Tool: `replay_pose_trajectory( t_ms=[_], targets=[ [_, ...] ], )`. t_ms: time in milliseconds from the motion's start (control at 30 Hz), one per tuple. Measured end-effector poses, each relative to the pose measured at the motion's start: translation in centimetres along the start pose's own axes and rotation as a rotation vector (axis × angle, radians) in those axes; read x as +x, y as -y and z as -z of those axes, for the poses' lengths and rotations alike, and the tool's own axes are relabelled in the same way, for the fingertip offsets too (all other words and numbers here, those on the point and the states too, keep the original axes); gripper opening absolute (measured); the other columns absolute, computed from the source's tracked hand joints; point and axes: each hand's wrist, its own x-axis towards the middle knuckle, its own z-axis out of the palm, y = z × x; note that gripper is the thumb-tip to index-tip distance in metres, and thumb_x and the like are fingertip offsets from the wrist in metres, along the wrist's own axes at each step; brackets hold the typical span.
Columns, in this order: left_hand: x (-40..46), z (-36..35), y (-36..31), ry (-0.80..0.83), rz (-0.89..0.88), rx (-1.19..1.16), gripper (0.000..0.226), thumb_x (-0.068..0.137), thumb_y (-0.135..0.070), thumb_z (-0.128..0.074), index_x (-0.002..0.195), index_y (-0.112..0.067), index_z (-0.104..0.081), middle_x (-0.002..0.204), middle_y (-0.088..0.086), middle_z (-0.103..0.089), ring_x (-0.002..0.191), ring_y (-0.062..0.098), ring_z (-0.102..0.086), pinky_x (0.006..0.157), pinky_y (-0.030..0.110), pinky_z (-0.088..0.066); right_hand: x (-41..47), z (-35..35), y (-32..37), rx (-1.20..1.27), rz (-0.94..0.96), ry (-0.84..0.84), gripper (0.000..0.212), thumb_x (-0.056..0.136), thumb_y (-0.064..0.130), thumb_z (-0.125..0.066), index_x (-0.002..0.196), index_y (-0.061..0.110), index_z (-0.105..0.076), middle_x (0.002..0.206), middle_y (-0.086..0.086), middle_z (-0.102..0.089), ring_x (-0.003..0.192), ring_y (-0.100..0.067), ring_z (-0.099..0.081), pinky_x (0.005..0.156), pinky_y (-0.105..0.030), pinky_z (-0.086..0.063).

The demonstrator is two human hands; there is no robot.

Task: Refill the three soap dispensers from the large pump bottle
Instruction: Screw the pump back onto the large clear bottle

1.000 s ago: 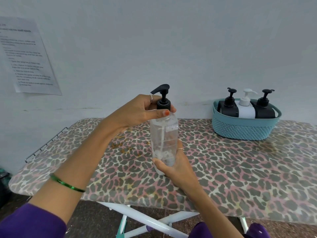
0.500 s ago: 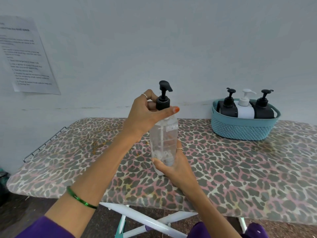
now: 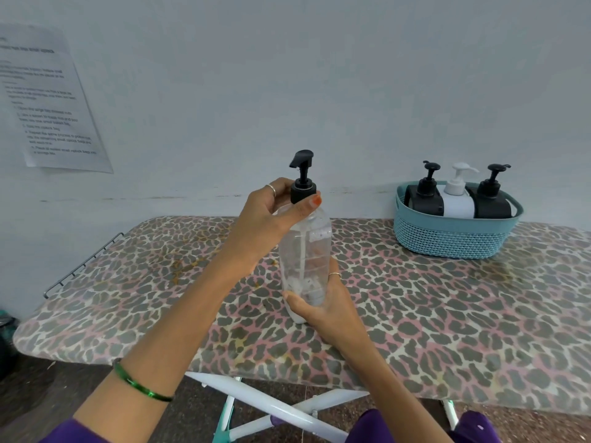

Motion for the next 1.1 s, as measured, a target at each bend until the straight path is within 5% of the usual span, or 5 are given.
replay_pose_trajectory(
  t_ms=[333, 467, 567, 733, 1100],
  targets=[
    [0.5, 2.1, 0.1, 0.108, 0.061, -0.117, 0.036, 0.078, -0.028, -0.067, 0.113, -0.024, -0.058, 0.109, 0.003, -0.073, 0.109, 0.021, -0.066, 0.091, 0.043, -0.053, 0.1, 0.0, -0.2, 0.001, -0.021, 0.008, 0.068, 0.075, 0.043, -0.076, 0.123, 0.052, -0.030, 0.112, 0.024, -0.059, 0.100, 0.012, -0.058, 0.078, -0.002, -0.044],
    [0.5, 2.9, 0.1, 0.156, 0.072, -0.185, 0.024, 0.084, -0.022, -0.060, 0.107, -0.020, -0.063, 0.107, -0.006, -0.072, 0.106, 0.012, -0.066, 0.078, 0.034, -0.058, 0.0, 0.1, -0.2, 0.003, -0.017, 0.008, 0.066, 0.074, 0.041, -0.076, 0.120, 0.055, -0.030, 0.109, 0.030, -0.057, 0.099, 0.015, -0.057, 0.076, 0.001, -0.042],
    [0.4, 2.9, -0.1, 0.169, 0.078, -0.130, 0.028, 0.085, -0.036, -0.064, 0.108, -0.021, -0.064, 0.110, -0.003, -0.072, 0.110, 0.015, -0.065, 0.086, 0.040, -0.056, 0.0, 0.1, -0.2, 0.016, -0.024, 0.020, 0.072, 0.075, 0.042, -0.076, 0.128, 0.048, -0.028, 0.111, 0.034, -0.055, 0.101, 0.016, -0.055, 0.077, 0.002, -0.040],
    [0.3, 1.1, -1.0, 0.052, -0.026, 0.155, 0.056, 0.062, -0.063, -0.077, 0.103, -0.026, -0.063, 0.102, -0.015, -0.073, 0.103, 0.000, -0.066, 0.089, 0.023, -0.050, 0.0, 0.1, -0.1, 0.014, -0.028, 0.010, 0.068, 0.075, 0.041, -0.076, 0.120, 0.056, -0.028, 0.107, 0.036, -0.055, 0.099, 0.018, -0.055, 0.075, 0.002, -0.040],
    [1.2, 2.4, -1.1, 0.123, -0.029, 0.106, 0.028, 0.071, -0.042, -0.071, 0.097, -0.034, -0.066, 0.095, -0.019, -0.074, 0.093, 0.002, -0.070, 0.080, 0.018, -0.053, 0.0, 0.2, 0.2, 0.018, -0.014, 0.019, 0.068, 0.076, 0.041, -0.075, 0.114, 0.069, -0.027, 0.107, 0.048, -0.050, 0.101, 0.020, -0.054, 0.074, 0.004, -0.038]
  ],
)
